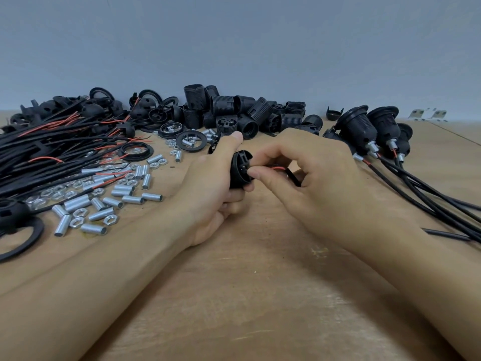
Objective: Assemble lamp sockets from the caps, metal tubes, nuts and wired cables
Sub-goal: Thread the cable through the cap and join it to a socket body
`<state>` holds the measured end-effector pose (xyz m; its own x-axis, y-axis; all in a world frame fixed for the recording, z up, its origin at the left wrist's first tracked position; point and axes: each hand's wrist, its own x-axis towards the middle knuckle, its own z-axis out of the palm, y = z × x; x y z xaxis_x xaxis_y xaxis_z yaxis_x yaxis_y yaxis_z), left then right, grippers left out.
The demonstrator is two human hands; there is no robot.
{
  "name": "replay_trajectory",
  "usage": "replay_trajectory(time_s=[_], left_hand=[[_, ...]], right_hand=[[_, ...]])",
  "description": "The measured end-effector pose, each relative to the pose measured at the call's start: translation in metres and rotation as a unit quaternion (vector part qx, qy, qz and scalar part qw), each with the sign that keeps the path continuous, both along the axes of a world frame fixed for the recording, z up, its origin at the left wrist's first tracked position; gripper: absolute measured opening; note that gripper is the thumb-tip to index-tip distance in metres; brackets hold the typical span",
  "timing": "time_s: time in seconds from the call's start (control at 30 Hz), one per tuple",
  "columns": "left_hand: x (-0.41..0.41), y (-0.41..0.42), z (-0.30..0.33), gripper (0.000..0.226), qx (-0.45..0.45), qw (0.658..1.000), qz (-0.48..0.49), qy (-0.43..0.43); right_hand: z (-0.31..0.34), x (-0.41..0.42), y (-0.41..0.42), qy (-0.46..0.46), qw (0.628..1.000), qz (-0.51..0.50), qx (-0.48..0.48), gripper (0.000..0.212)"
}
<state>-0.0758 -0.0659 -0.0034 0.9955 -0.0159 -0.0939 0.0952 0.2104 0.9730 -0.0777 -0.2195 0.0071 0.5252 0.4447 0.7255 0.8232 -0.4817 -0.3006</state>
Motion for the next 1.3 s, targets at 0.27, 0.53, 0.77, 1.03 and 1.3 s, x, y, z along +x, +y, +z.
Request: replay_trajectory(time_s=[0.27, 0.53, 0.77, 1.03, 1.3], left_hand=[[0.000, -0.003, -0.001, 0.055, -0.015, 1.000, 0.008, -0.017], [0.004, 0.000, -0.002, 0.040, -0.029, 0.999, 0.045, -0.004], [0.006, 0.001, -0.005, 0.041, -0.031, 0.998, 0.048, -0.007], [0.005, 0.000, -0.008, 0.044, -0.009, 0.996, 0.062, -0.057], [0.006, 0.003, -0.014, 0.045, 0.111, 0.974, 0.121, -0.159]], right_hand=[[-0.001, 0.000, 0.003, 0.035, 0.999, 0.010, -0.006, 0.002], [0.033, 0.014, -0.040, 0.328, 0.943, 0.008, -0.044, 0.038], [0.027, 0.021, -0.053, 0.443, 0.864, -0.013, -0.239, 0.052], [0.024, 0.019, -0.042, 0.406, 0.910, 0.034, -0.083, 0.063], [0.017, 0.014, -0.028, 0.331, 0.943, 0.000, -0.032, 0.033]])
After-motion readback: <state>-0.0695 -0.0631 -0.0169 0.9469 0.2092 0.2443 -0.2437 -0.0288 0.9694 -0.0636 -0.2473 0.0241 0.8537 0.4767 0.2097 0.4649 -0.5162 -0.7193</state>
